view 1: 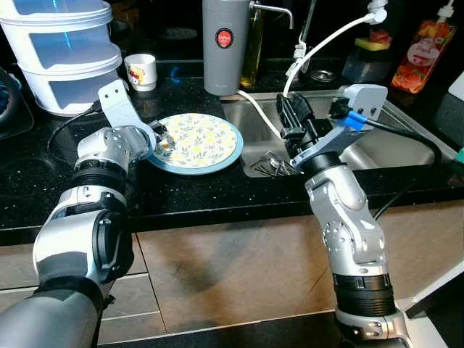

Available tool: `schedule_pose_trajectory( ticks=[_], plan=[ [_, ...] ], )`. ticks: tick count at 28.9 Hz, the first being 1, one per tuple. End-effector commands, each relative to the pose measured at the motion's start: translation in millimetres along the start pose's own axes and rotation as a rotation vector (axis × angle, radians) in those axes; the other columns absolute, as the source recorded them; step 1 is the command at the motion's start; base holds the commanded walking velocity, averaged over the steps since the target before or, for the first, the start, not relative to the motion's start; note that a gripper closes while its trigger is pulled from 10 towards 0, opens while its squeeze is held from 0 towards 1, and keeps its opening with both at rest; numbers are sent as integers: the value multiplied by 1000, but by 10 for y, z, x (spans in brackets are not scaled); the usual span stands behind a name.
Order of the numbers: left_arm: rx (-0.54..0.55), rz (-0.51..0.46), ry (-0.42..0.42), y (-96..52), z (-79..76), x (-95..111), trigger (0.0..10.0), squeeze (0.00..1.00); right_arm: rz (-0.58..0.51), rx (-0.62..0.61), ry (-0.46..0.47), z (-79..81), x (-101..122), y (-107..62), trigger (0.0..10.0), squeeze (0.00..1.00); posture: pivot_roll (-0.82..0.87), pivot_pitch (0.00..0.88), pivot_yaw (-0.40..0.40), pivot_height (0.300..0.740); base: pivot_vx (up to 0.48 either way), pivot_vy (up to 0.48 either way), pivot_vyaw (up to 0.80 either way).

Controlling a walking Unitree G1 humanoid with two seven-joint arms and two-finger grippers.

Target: Kitchen organization

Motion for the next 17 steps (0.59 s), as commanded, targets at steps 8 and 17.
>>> schedule_pose_trajectory(
  ticks=[8,17],
  plan=[
    [44,-244,179,-115,-28,386,10000,0,60,21,-10,104,-216,-24,10000,0,46,6,-17,740,0,0,0],
    [-127,-26,28,-19,-146,15,10000,0,72,84,-8,376,-312,43,10000,0,46,0,-19,740,0,0,0]
  ],
)
Point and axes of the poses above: a point about 5 cm out from each wrist's last joint towards the gripper, its own y axis pointing out of the wrist towards the gripper, its own x axis along the axis of the wrist's last joint, z = x × y, the point moved 2 cm from there along y, pointing out of the wrist towards the gripper, and after that the axes turned 10 degrees about -y, right-handed, at the moved point
